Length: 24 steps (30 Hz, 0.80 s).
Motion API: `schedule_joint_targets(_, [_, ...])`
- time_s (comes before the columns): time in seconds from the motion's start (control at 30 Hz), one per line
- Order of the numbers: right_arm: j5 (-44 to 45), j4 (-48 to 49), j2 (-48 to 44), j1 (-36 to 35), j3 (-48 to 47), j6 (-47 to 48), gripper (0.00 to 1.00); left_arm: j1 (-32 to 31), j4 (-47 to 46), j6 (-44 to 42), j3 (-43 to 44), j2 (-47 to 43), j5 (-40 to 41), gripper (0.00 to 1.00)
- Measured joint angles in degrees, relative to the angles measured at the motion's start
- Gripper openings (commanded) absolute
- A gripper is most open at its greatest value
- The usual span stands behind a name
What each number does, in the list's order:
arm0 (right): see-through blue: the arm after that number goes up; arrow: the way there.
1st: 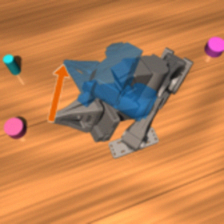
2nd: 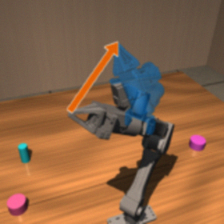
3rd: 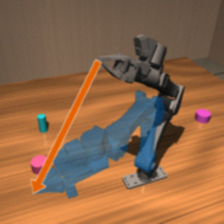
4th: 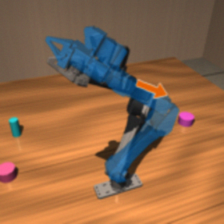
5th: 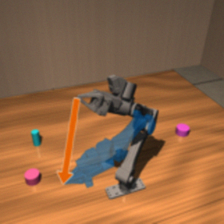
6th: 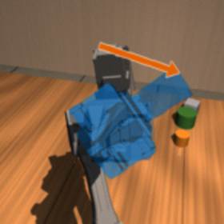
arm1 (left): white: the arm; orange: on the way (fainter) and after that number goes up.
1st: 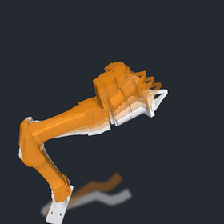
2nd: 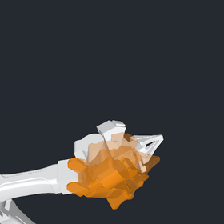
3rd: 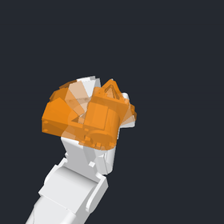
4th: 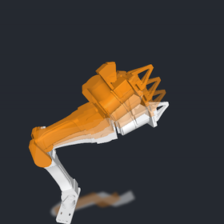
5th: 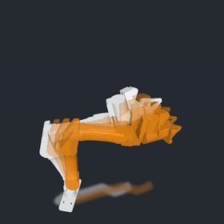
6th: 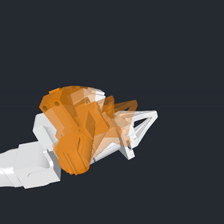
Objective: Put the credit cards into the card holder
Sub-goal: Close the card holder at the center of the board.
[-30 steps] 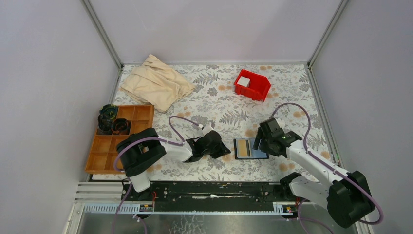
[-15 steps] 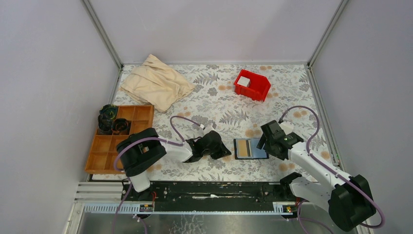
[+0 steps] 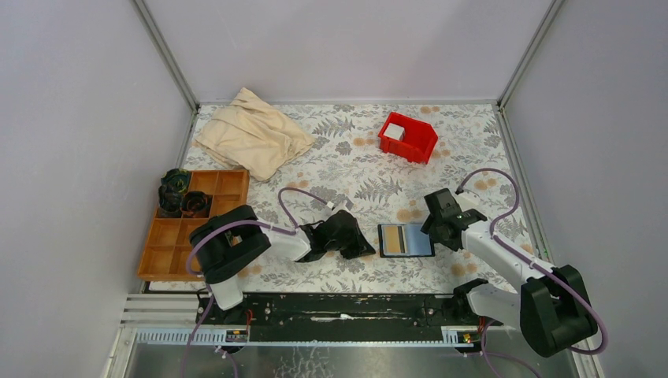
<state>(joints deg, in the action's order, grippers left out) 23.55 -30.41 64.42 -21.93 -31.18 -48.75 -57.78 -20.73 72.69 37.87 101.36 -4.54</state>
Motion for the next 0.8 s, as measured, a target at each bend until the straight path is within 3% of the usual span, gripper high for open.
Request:
schedule_joint_targets(0.13, [-0.1,3.7,-0.7,0.3,1.4,1.5,0.40,0.5,-1.4,0.0,-0.8,0.0,-1.3,0.00])
schedule_joint_targets(0.33, [-0.8,5.9,-1.0,0.3,2.2,3.8,0.30,0.9,-2.6,0.2,-1.3,0.3,-2.4,0.00])
schedule_joint_targets(0.37, [-1.1,6.0,-1.0,0.4,2.2,4.2,0.21,1.0,-2.7,0.2,-1.4,0.4,-2.4,0.00])
schedule_joint_targets(0.5, [-3.3,6.6,-1.2,0.4,2.2,6.1,0.02,1.0,-3.0,0.9,-1.5,0.6,-2.5,0.00])
schedule_joint_targets(0.8, [-10.0,7.1,-1.0,0.6,0.1,10.8,0.00,1.6,-6.9,4.2,-3.4,1.4,-3.0,0.00])
